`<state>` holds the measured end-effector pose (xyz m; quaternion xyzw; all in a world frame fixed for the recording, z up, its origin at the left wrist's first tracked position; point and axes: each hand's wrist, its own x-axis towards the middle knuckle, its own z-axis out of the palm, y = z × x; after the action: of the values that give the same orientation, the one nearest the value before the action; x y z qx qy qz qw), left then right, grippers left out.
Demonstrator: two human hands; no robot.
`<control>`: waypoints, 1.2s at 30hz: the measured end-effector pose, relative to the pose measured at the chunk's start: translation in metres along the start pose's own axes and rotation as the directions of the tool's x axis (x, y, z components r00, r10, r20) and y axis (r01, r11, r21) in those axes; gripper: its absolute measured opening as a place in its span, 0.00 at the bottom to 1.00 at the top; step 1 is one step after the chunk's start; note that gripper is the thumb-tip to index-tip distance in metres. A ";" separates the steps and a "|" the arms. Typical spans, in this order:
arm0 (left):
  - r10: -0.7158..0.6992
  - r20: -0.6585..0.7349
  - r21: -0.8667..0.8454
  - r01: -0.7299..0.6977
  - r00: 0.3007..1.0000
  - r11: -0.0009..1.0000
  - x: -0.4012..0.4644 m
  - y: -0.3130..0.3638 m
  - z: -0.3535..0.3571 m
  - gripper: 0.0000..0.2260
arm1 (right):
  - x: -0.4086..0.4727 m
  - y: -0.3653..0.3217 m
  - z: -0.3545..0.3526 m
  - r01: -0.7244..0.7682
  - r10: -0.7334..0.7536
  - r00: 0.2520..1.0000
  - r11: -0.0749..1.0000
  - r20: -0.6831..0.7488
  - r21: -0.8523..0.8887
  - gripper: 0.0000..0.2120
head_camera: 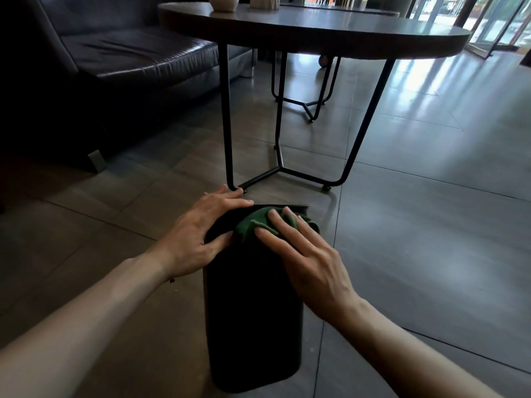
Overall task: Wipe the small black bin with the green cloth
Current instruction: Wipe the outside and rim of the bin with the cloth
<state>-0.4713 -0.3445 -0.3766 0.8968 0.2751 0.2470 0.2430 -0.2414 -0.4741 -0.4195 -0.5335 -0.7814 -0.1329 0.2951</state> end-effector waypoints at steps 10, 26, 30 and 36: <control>-0.036 0.014 -0.040 0.037 0.999 0.999 -0.005 0.000 -0.007 0.24 | -0.084 -0.031 0.020 0.535 -0.495 0.820 0.841 0.288 -0.078 0.19; -0.050 0.015 -0.045 0.050 0.999 0.998 -0.011 -0.006 -0.011 0.25 | -0.091 -0.045 0.019 0.549 -0.480 0.807 0.824 0.345 -0.138 0.16; -0.034 -0.010 -0.021 0.034 0.999 0.999 -0.012 -0.006 -0.007 0.25 | -0.055 -0.029 0.002 0.284 -0.273 0.945 0.958 0.179 -0.040 0.15; 0.033 -0.006 0.032 -0.033 0.999 0.999 -0.010 0.001 -0.003 0.28 | 0.012 -0.025 -0.013 -0.074 0.070 0.996 0.995 -0.059 -0.063 0.20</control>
<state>-0.4802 -0.3510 -0.3765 0.9042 0.2648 0.2496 0.2237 -0.2629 -0.4812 -0.3994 -0.5668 -0.7482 -0.1628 0.3041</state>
